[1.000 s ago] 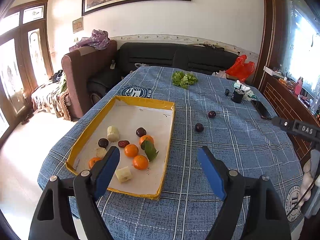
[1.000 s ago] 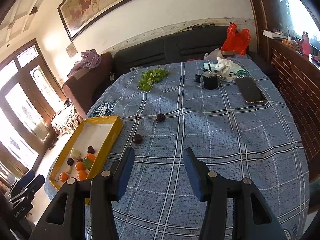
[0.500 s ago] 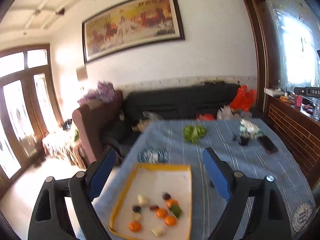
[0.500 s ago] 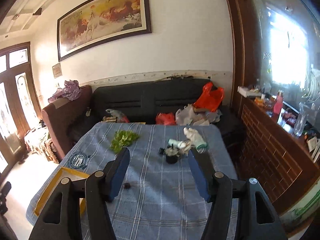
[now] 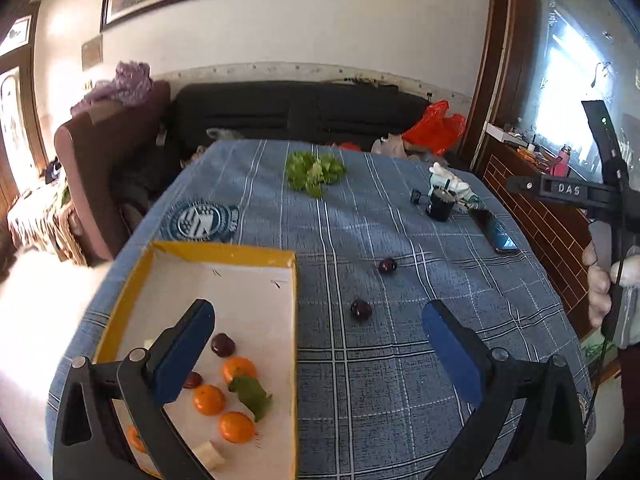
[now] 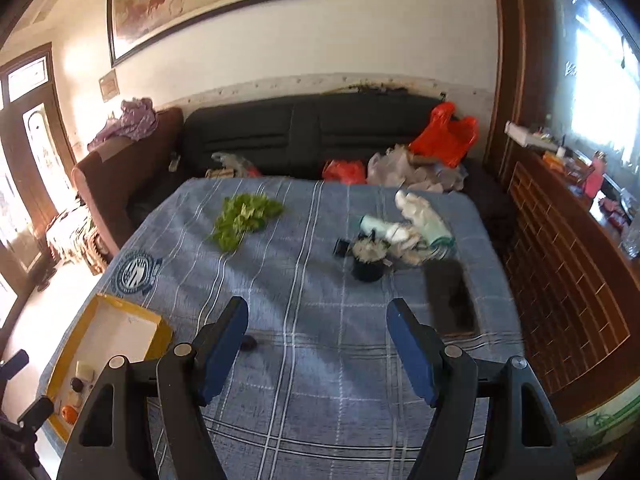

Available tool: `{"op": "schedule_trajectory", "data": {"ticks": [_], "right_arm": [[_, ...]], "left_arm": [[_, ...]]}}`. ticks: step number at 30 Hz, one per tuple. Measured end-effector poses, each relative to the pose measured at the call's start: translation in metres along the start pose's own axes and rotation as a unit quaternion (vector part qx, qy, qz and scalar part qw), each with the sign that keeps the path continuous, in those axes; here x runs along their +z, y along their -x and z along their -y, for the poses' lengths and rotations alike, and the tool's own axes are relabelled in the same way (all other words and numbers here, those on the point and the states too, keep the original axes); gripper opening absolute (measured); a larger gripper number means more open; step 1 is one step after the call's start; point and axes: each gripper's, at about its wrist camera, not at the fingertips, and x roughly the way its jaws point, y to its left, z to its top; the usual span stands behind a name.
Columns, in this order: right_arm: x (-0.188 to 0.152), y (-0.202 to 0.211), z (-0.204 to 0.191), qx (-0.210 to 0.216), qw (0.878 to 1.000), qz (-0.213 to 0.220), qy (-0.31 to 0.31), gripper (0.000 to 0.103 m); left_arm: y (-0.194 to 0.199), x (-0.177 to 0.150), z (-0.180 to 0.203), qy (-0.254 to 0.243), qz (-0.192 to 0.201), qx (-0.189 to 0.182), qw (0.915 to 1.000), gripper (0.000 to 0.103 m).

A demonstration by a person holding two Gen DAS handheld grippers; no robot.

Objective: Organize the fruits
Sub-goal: 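Withdraw both tools and reach toward the last two dark plums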

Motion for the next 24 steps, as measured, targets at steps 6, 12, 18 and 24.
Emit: {"op": "schedule_trajectory", "data": {"ticks": [6,12,18,24], "right_arm": [[-0.032,-0.099,-0.027,0.072,0.994,-0.086,-0.009,0.071],[-0.052,-0.171,-0.054,0.092,0.986,-0.139,-0.011,0.064],[-0.066,-0.208,-0.065,0.089,0.981,-0.170,-0.016,0.063],[-0.072,-0.214,-0.060,0.098,0.982,-0.157,-0.020,0.031]], "left_arm": [[-0.041,-0.019,0.007,0.011,-0.030,-0.020,0.9993,0.099],[-0.070,-0.029,0.018,-0.004,-0.063,-0.033,0.9975,0.079],[-0.094,-0.037,0.027,-0.007,-0.090,-0.038,0.9952,0.079],[-0.117,-0.040,0.033,-0.004,-0.113,-0.033,0.9930,0.079]]}}
